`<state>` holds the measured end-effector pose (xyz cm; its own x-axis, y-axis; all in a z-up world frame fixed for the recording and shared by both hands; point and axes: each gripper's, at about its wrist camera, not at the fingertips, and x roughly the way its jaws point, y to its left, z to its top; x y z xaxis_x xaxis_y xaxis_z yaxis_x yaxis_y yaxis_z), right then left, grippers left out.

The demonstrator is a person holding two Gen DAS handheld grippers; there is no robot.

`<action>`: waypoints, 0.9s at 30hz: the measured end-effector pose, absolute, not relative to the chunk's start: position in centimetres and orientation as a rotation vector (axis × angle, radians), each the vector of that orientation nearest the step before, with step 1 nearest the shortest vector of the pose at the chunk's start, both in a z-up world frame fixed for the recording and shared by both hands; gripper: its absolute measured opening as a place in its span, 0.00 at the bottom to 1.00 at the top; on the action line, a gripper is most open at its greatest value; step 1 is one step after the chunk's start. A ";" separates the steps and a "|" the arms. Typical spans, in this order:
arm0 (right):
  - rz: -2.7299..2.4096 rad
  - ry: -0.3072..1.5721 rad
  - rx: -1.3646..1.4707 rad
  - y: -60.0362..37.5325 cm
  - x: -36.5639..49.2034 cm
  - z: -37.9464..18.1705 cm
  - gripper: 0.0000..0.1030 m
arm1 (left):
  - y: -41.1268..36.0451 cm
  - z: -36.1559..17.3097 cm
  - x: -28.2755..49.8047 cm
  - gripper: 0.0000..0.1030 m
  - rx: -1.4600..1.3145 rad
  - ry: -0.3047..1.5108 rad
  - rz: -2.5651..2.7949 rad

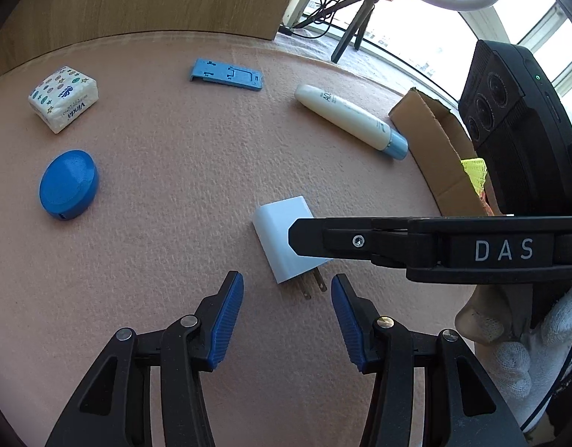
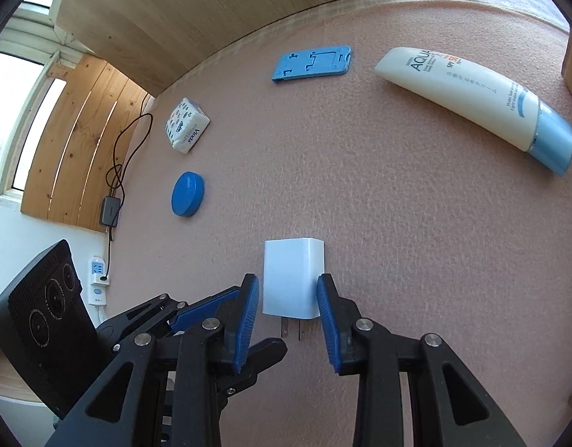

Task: Organize objects
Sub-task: 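Close the right tool on the white charger plug and lift it, then carry the plug over the box and open the right tool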

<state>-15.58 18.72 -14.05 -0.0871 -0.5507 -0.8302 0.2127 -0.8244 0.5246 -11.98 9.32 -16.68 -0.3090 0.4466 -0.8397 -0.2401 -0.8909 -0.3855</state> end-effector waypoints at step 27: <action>-2.075 -0.457 1.606 26.0 -14.0 -9.6 0.29 | 16.1 -12.2 -13.0 0.35 -1.376 -0.224 2.171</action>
<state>-13.96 25.97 -9.56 -0.2018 -0.5536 -0.8080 0.1635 -0.8324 0.5295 -12.96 16.08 -12.22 -0.3215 0.5337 -0.7822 -0.3625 -0.8325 -0.4190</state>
